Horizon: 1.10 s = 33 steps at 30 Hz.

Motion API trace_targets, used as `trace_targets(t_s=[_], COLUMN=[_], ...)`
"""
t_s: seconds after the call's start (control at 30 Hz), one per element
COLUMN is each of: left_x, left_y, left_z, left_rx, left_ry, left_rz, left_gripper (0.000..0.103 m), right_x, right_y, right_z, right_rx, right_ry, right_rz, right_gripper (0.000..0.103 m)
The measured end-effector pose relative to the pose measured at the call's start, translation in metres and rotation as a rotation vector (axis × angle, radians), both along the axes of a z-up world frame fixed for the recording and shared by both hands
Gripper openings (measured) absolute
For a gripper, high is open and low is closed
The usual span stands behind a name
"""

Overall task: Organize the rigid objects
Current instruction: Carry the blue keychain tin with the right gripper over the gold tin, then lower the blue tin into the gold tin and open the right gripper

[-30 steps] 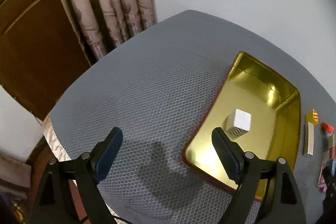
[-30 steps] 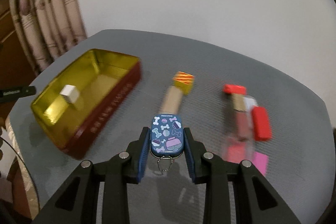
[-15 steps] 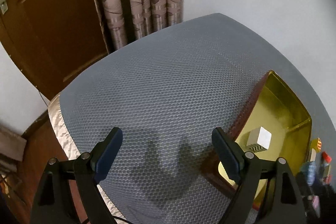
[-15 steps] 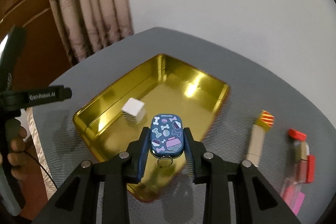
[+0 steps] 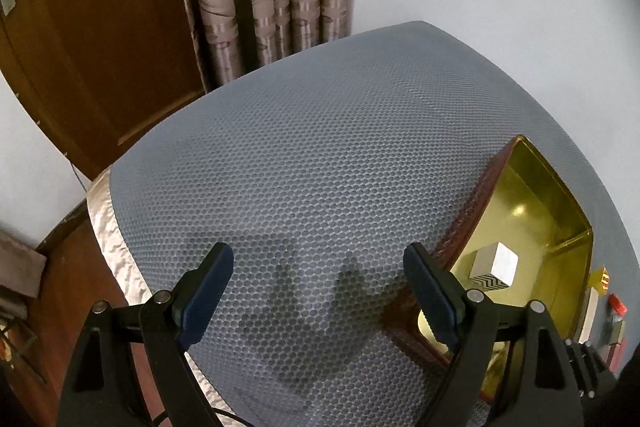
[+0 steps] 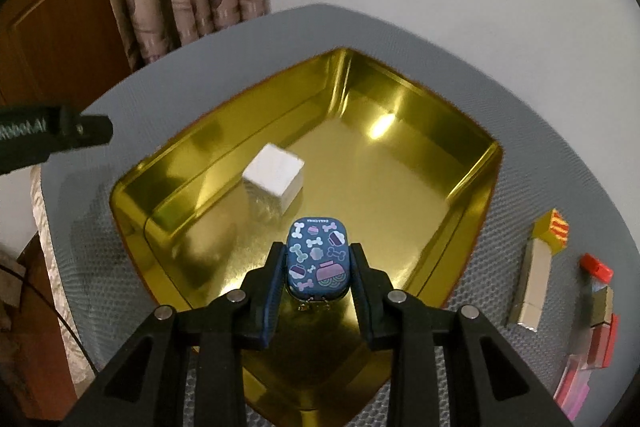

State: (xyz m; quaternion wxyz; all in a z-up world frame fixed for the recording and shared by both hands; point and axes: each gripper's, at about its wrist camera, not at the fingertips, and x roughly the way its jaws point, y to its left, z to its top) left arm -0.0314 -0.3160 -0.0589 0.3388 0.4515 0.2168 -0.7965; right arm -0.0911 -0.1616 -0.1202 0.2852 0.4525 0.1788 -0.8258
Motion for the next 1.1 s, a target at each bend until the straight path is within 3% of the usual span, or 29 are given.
trace_targets(t_s=[0.33,0.67,0.9,1.1], left_x=[-0.001,-0.005,-0.007,-0.006], left_y=[0.002,0.003,0.006,0.006], left_z=[-0.003,-0.001,-0.002,-0.002], left_rx=[-0.009,-0.022,-0.029,-0.04], left_ry=[-0.011,-0.009,-0.017,-0.022], left_rz=[-0.013,-0.024,-0.045,-0.058], left_gripper=[0.085,0.085,0.085,0.085], right_x=[0.001,0.007,0.009,0.002], right_y=[0.001,0.022,0.077,0.15], right_z=[-0.01,0.01,0.036,0.055], right_rx=[-0.015,-0.058,-0.164,-0.177], right_ry=[-0.023,0.006,0.052,0.124], right_rz=[-0.005,-0.047,-0.146,-0.276], right_gripper=[0.032,0.036,0.036,0.036])
